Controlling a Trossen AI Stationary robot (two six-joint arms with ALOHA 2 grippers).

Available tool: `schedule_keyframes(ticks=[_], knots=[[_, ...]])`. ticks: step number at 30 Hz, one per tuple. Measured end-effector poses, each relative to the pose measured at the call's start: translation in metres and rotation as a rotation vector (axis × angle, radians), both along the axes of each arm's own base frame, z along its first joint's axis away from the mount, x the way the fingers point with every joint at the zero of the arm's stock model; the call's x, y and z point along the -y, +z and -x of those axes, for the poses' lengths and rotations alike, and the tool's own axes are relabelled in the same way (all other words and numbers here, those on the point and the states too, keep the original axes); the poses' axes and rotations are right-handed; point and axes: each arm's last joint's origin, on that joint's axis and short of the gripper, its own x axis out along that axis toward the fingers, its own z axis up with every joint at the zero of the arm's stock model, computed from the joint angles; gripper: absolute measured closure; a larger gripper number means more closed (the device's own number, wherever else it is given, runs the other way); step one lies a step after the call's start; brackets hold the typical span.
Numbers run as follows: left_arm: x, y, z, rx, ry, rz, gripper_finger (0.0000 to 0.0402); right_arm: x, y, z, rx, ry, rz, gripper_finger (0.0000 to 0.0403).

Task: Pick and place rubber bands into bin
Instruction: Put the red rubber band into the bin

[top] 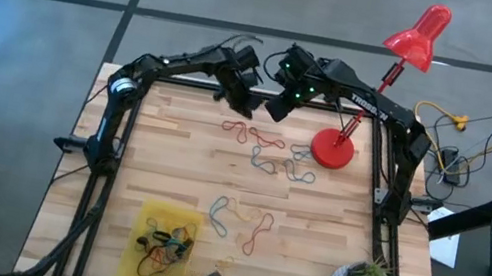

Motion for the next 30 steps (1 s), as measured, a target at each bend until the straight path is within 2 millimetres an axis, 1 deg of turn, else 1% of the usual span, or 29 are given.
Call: schedule_keyframes(ticks=[4,7,10,13,15,18,21,24,26,30], knots=[[0.015,-0.015,-0.01,0.018,-0.047,0.056,0.0402,0.006,0.0,0.005,-0.008,-0.005,-0.007,0.0394],[0.016,-0.028,-0.012,0.04,-0.047,0.067,0.0402,0.01,-0.001,0.009,-0.021,-0.003,-0.011,0.0394],[0.006,-0.031,-0.012,0.1,0.005,0.051,0.0402,0.012,-0.001,0.011,-0.016,0.001,-0.024,0.0394],[-0.01,-0.027,-0.013,0.18,0.066,0.016,0.0402,0.013,0.0,0.012,-0.013,0.0,-0.022,0.0394],[-0.02,-0.028,-0.014,0.222,0.114,0.013,0.0402,0.013,0.003,0.014,-0.007,-0.003,-0.019,0.0394],[-0.032,-0.041,-0.013,0.221,0.169,0.038,0.0402,0.014,0.007,0.017,0.005,-0.013,-0.012,0.0394],[-0.039,-0.06,-0.011,0.153,0.222,0.101,0.0402,0.015,0.01,0.019,0.011,-0.029,-0.009,0.0394],[-0.038,-0.077,-0.006,0.015,0.27,0.09,0.0402,0.015,0.012,0.021,0.017,-0.047,-0.011,0.0394],[-0.037,-0.082,-0.001,-0.077,0.278,0.046,0.0402,0.016,0.013,0.023,0.017,-0.054,-0.012,0.0394],[-0.035,-0.081,0.007,-0.188,0.252,-0.059,0.0402,0.016,0.013,0.023,0.015,-0.055,-0.013,0.0394]])
